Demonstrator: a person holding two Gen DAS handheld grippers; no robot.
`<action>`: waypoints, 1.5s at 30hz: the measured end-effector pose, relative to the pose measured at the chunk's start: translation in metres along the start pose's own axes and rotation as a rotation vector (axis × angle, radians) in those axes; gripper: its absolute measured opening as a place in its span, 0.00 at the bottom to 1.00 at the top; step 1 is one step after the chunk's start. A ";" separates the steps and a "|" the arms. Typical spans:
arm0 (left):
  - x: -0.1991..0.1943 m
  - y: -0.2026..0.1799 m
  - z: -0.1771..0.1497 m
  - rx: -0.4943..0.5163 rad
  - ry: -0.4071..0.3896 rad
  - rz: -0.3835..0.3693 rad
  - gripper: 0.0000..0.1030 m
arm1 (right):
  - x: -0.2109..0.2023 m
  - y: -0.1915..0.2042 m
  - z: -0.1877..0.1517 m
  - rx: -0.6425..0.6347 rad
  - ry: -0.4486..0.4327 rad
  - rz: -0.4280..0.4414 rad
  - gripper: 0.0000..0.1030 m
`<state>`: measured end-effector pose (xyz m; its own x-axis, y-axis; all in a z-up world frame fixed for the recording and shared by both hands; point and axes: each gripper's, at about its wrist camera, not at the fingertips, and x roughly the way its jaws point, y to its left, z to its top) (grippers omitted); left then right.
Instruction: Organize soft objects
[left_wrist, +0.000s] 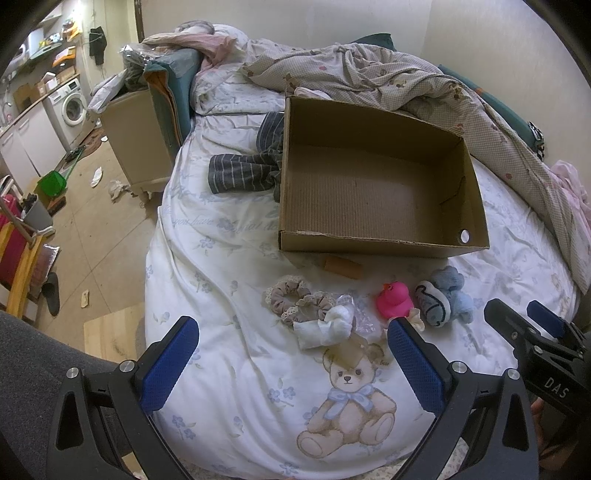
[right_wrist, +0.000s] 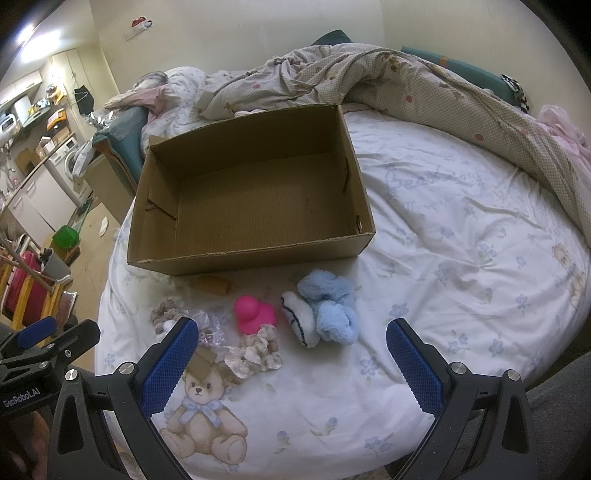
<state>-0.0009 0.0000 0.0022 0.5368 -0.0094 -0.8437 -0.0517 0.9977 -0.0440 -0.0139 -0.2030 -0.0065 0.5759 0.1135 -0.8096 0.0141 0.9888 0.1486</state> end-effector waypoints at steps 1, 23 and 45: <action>0.000 0.000 0.000 0.000 0.000 0.000 0.99 | 0.000 0.000 0.000 -0.001 0.000 0.000 1.00; 0.002 -0.001 0.000 0.001 0.000 0.001 0.99 | 0.001 0.000 0.000 0.000 0.001 0.001 1.00; 0.008 -0.001 -0.004 0.006 0.017 -0.003 0.99 | 0.003 0.001 -0.001 0.004 0.022 0.012 1.00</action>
<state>0.0003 -0.0009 -0.0066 0.5226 -0.0138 -0.8525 -0.0448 0.9980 -0.0436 -0.0125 -0.2016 -0.0094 0.5576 0.1273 -0.8203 0.0111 0.9869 0.1607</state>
